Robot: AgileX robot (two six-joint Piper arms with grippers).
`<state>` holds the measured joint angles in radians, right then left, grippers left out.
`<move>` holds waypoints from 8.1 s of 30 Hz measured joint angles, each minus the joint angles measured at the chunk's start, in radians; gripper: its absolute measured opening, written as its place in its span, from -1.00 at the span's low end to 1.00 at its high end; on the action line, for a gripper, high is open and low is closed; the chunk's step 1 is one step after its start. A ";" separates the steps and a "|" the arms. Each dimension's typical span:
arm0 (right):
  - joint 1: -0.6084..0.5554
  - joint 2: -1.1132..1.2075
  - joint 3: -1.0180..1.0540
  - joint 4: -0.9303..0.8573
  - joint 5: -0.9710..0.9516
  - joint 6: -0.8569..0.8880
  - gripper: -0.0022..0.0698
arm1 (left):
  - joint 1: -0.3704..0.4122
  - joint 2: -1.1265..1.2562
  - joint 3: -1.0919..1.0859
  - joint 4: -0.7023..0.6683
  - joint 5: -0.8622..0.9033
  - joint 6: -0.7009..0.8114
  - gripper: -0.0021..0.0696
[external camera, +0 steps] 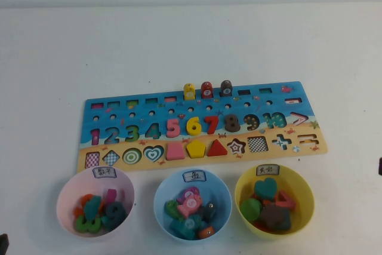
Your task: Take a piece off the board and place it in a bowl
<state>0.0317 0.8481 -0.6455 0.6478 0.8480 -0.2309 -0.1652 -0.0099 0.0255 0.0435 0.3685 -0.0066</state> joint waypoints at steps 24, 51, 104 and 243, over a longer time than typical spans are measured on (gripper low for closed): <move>0.536 0.965 -0.870 -0.448 0.142 0.362 -0.71 | 0.000 0.000 0.000 0.000 0.000 0.000 -0.94; 0.541 1.452 -1.422 -0.674 0.359 0.545 0.11 | 0.000 0.000 0.000 0.000 0.000 0.000 -0.94; 0.565 1.238 -1.391 -0.758 0.382 0.547 -0.32 | 0.000 0.000 0.000 0.000 0.000 0.000 -0.94; 0.068 -0.856 0.672 -0.876 -0.718 0.573 -0.99 | 0.000 0.000 0.000 0.002 0.000 0.000 -0.94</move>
<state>0.0993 -0.0079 0.0260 -0.2282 0.1296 0.3420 -0.1652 -0.0099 0.0255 0.0452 0.3685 -0.0066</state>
